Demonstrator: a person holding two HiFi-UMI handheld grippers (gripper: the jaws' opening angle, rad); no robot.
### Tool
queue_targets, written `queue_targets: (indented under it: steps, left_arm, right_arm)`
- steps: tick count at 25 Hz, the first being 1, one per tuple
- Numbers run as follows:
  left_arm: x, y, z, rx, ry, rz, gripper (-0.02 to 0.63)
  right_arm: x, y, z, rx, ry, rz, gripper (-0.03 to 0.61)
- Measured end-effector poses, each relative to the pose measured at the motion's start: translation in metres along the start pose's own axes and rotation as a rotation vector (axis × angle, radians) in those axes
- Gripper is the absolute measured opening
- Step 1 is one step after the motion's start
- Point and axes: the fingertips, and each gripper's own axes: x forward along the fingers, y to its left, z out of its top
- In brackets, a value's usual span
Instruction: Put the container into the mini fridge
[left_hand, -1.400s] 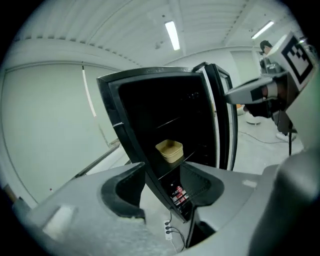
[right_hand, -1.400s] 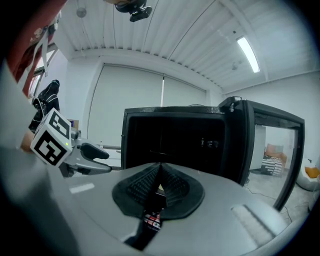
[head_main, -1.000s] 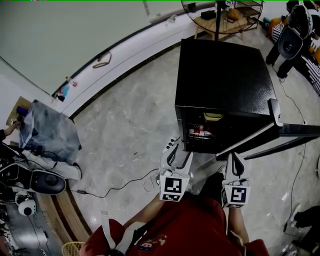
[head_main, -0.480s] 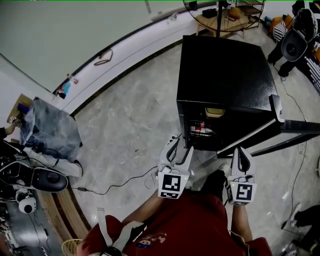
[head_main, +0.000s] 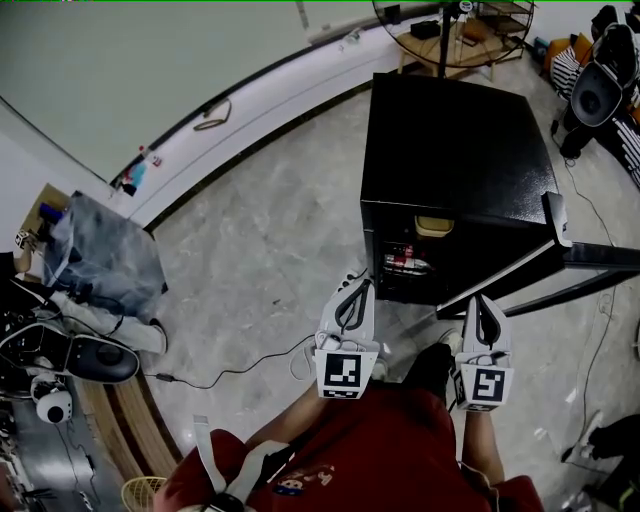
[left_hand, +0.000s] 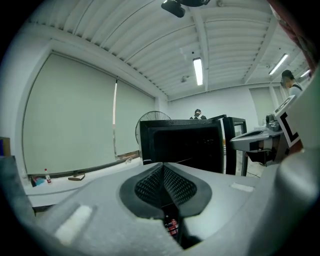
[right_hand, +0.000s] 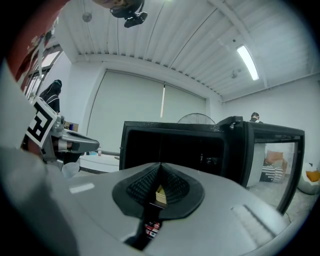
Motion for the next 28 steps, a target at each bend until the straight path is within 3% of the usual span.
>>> queue_targets:
  steps: [28]
  left_arm:
    - [0.0,-0.003,-0.014,-0.037,-0.008,-0.031,0.006]
  right_arm:
    - [-0.001,0.004,-0.001,-0.034,-0.01,-0.02,0.0]
